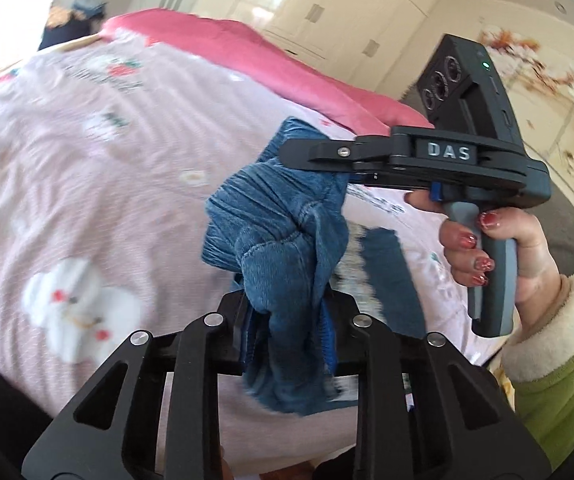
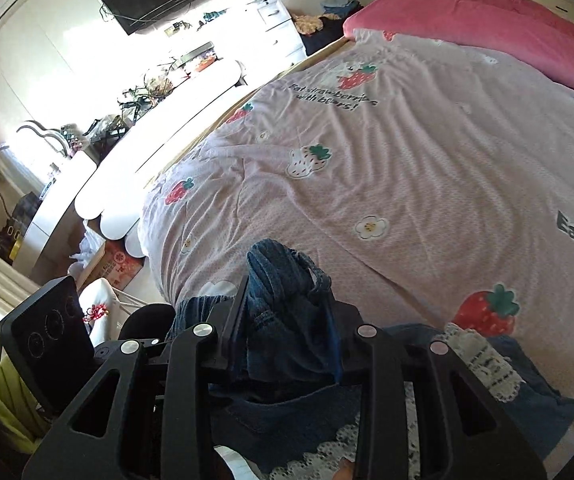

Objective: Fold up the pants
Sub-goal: 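Fold the held waistband over the lace legs and release with the left gripper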

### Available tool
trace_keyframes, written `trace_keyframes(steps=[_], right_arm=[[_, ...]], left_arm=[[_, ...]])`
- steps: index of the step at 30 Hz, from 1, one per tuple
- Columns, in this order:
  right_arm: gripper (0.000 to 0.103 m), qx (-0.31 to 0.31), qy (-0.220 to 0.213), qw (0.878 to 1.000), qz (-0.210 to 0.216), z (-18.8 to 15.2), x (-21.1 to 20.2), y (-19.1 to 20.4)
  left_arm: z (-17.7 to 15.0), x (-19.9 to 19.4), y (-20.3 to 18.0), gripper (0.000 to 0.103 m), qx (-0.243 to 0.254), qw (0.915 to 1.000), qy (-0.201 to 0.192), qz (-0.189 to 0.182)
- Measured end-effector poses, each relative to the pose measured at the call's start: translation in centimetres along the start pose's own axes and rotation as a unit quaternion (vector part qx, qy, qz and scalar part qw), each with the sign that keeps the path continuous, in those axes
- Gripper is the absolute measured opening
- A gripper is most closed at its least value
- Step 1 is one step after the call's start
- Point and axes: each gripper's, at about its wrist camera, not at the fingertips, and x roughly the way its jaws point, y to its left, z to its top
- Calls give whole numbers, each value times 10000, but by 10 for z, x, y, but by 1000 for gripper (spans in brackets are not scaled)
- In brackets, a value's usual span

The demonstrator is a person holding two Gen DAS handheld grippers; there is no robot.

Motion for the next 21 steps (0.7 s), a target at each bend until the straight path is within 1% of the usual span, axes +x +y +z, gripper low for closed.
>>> trace_keyframes(steps=[5, 10, 16, 19, 21], right_arm=[[31, 205, -169, 9995, -153, -28, -35, -30], [31, 500, -300, 9980, -232, -60, -57, -62], [33, 733, -389, 9963, -235, -93, -68, -82], [34, 860, -395, 9952, -256, -106, -71, -90], [39, 911, -411, 9945, -297, -111, -73, -92]], left_arm=[[-2, 23, -38, 17, 419, 9989, 190, -114], [-18, 49, -67, 17, 760, 9962, 389, -144], [-34, 70, -82, 17, 1092, 9923, 579, -108], [-38, 76, -83, 17, 1159, 9911, 647, -88], [-39, 79, -84, 17, 1182, 9907, 665, -79]])
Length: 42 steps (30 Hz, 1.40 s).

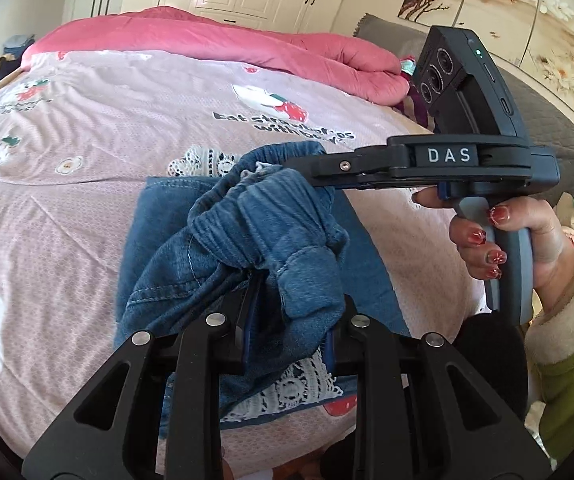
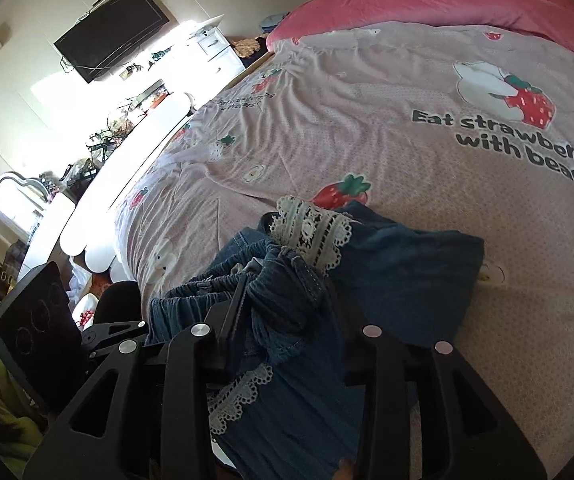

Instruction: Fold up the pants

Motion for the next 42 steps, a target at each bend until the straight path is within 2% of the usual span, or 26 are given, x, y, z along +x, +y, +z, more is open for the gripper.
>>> trace_keyframes(steps=[5, 9, 10, 11, 12, 14, 18, 22, 24, 27, 28, 31, 33, 36, 38, 39, 40, 42], right_arm=[[53, 216, -68, 9997, -137, -9, -12, -10], [60, 348, -164, 9990, -213, -19, -23, -12], [61, 375, -188, 9989, -212, -20, -25, -12], [62, 392, -214, 9988, -210, -22, -28, -12], [63, 411, -236, 9986, -218, -23, -31, -11], [67, 441, -241, 9985, -219, -24, -33, -9], [70, 422, -198, 9982, -383, -22, -32, -5], [70, 414, -304, 9977, -444, -22, -39, -1], [70, 328, -383, 9978, -426, -22, -45, 6], [70, -6, -423, 9984, -372, -23, -52, 26], [70, -177, -406, 9985, -317, -25, -53, 36], [70, -640, -275, 9971, -308, -32, -51, 59], [70, -929, -177, 9948, -388, -39, -48, 71], [70, -1468, -74, 9871, -632, -49, -41, 93], [70, -1985, -88, 9757, -927, -53, -35, 109], [69, -2109, -81, 9725, -987, -53, -33, 113], [66, -2303, -26, 9671, -1083, -54, -27, 119], [41, -2558, 165, 9594, -1180, -53, -15, 124]], left_arm=[[-5, -4, -6, 17, 71, 10000, -24, -50], [-10, -2, -12, 19, 117, 9998, -23, -137], [-11, -3, -15, 22, 150, 9997, -13, -194], [-12, -3, -17, 31, 163, 9995, -18, -257], [-13, -4, -19, 49, 153, 9992, -31, -370], [-15, -7, -26, 61, 173, 9974, -49, -695], [-22, -18, -41, 66, 364, 9947, -70, -957], [-23, -47, -31, 71, 198, 9919, -187, -1239], [-18, -64, -17, 76, 136, 9934, -427, -1060], [-6, -77, 16, 81, 25, 9985, -494, -243], [0, -77, 33, 81, -122, 9990, -429, -53], [17, -64, 72, 82, -522, 9984, -88, 216], [30, -54, 89, 82, -578, 9978, 54, 327], [51, -27, 101, 82, -604, 9968, 437, 302], [61, -10, 100, 81, -593, 9961, 634, 138], [64, -3, 97, 76, -503, 9962, 707, 86], [68, 5, 92, 72, -395, 9960, 803, 14], [71, 21, 88, 58, -405, 9947, 947, -40]])
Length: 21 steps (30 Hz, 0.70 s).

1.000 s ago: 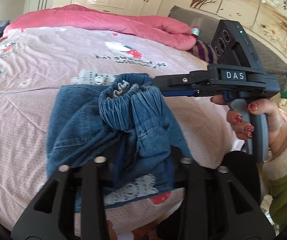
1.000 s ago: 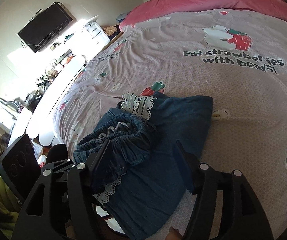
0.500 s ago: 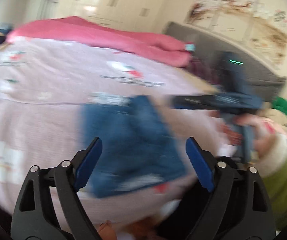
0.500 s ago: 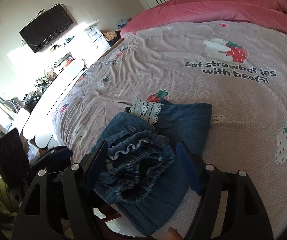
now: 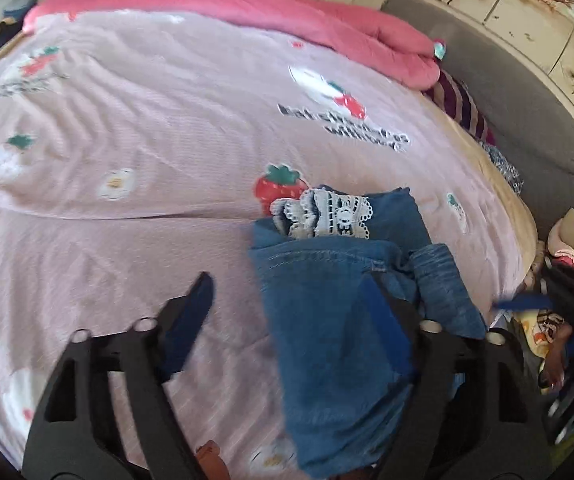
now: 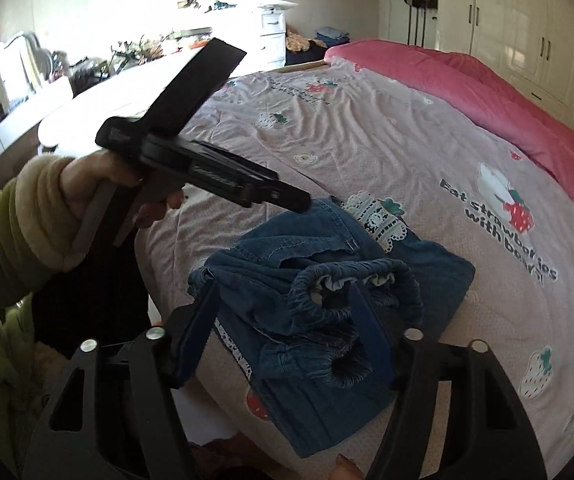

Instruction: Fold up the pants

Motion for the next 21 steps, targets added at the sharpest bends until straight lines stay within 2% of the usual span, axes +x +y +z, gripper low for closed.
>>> trace_keyframes(steps=[1, 3, 6, 9, 11, 12, 14, 16, 18, 21], right_arm=[[35, -156, 207, 9996, -82, 1, 10, 3], [5, -223, 545, 9981, -193, 0, 23, 3], [4, -91, 774, 9969, -88, -13, 20, -7], [4, 88, 776, 9965, -299, -34, 4, -21], [4, 252, 1026, 9938, -344, -49, 8, -24], [5, 206, 1101, 9929, -404, -53, 9, -20], [6, -62, 968, 9943, -439, -53, 2, -6], [21, -365, 577, 9967, -429, -42, -12, 10], [45, -766, 121, 9968, -196, -21, -19, 32], [47, -1410, 145, 9899, 27, 1, 0, 60]], left_arm=[[3, 9, -2, 55, -5, 10000, 81, -24], [4, 23, -5, 41, 20, 9998, 215, 11], [7, 41, -7, 39, 49, 9995, 292, 62], [9, 46, -2, 39, -31, 9994, 323, -70], [11, 48, 1, 39, -92, 9993, 301, -179], [11, 51, 1, 39, -72, 9993, 294, -212], [11, 52, 4, 40, -57, 9991, 290, -312], [11, 50, 7, 41, -48, 9988, 297, -383], [12, 50, 7, 44, 15, 9989, 291, -372], [12, 50, 5, 44, 117, 9989, 284, -357]])
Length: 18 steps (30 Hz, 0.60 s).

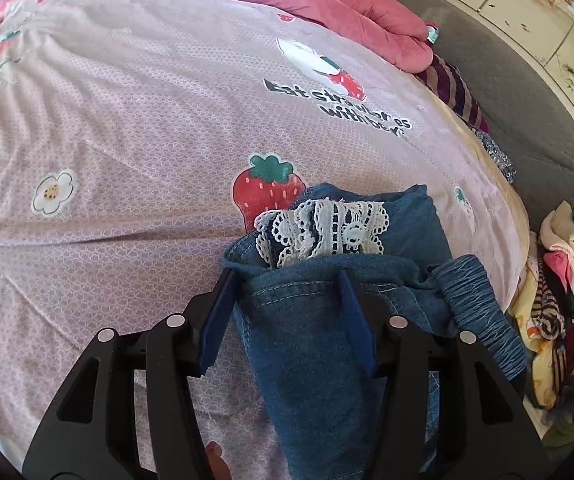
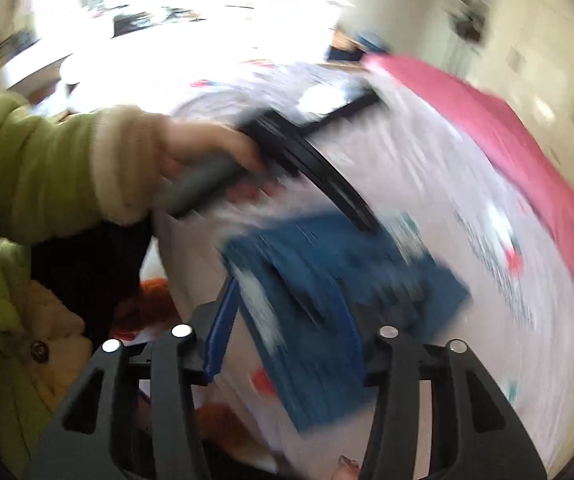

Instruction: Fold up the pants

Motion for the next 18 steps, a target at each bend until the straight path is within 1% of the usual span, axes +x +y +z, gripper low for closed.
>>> trace_keyframes(steps=[1, 3, 6, 7, 9, 10, 11, 12, 13, 14, 15, 17, 18], right_arm=[[47, -265, 164, 9995, 66, 12, 16, 7], [45, -663, 443, 9967, 126, 24, 42, 13], [44, -975, 644, 9924, 379, 33, 62, 17], [43, -1081, 701, 9909, 395, 34, 67, 18], [35, -1247, 894, 9874, 383, 34, 79, 18], [34, -1341, 991, 9853, 378, 34, 86, 19], [30, -1383, 1015, 9844, 401, 35, 90, 20], [23, -1442, 1115, 9824, 406, 34, 96, 21], [20, -1478, 1168, 9812, 426, 32, 99, 22], [13, -1485, 1212, 9801, 506, 31, 101, 23], [10, -1497, 1264, 9787, 613, 28, 100, 26], [8, -1773, 1362, 9724, 674, 20, 95, 38], [6, -1811, 1392, 9707, 743, 17, 91, 43]], left_arm=[[0, 0, -1, 44, 23, 10000, -2, -2], [2, 1, -3, 44, 109, 9999, -16, 17], [1, 1, -2, 45, 146, 9999, -27, 5], [1, 3, -3, 45, 154, 9999, -25, 3], [1, 4, -4, 46, 185, 9998, -22, 0], [2, 4, -4, 47, 179, 9998, -20, -12], [2, 4, -4, 48, 179, 9998, -16, -21], [2, 5, -5, 49, 193, 9998, -17, -16], [2, 6, -6, 49, 206, 9998, -15, -6], [2, 6, -6, 49, 220, 9998, -18, 9], [2, 7, -7, 50, 231, 9997, -23, 9], [2, 8, -7, 51, 225, 9997, -20, -15], [1, 9, -7, 52, 214, 9998, -12, -30]])
